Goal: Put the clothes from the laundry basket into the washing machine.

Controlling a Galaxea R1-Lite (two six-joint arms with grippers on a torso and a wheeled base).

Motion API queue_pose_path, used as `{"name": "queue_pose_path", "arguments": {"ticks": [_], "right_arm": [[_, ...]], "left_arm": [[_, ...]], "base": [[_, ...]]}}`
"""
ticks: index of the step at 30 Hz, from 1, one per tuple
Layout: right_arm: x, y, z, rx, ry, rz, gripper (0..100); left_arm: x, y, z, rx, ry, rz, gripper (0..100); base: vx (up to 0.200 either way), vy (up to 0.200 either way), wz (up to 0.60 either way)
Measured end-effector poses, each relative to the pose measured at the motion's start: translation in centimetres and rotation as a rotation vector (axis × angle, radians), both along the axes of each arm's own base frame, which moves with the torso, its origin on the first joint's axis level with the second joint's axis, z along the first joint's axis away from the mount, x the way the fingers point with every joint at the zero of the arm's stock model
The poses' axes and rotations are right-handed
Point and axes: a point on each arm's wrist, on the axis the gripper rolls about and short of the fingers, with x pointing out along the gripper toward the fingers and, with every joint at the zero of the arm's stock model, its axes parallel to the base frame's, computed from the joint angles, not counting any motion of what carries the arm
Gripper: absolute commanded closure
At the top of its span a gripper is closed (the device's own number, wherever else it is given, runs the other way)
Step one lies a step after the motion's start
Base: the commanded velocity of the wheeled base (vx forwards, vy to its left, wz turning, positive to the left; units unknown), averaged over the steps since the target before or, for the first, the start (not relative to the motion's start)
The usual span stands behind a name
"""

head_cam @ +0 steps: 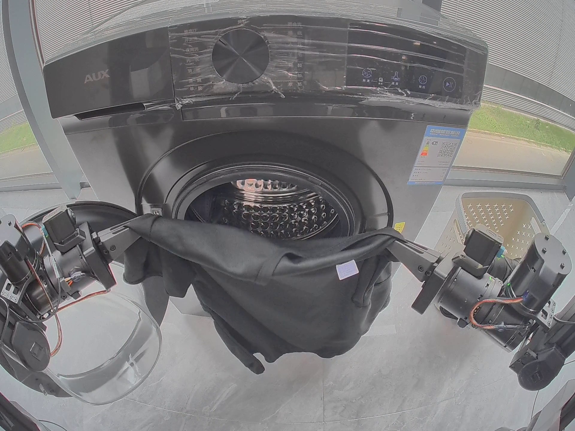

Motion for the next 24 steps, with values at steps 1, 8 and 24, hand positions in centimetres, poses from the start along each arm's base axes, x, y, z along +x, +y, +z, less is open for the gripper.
{"name": "queue_pose_path", "arguments": {"ticks": [1,8,24], "right_arm": [[0.0,-0.1,0.1,0.002,-0.003,-0.001,100],[0.9,-1.2,1.1,0.03,-0.041,-0.041,100],[1.2,-0.8,3.2,0.088,-0.112,-0.057,100]], "left_arm": [[0.2,0.2,0.1,0.0,-0.004,0.006,100],[0.8,1.2,0.2,0.002,-0.013,0.047,100],[-0.1,1.1,-1.2,0.025,0.032,0.05,100]], "base": [[0.0,0.0,0.0],[0.0,0.0,0.0],[0.0,0.0,0.0]]}}
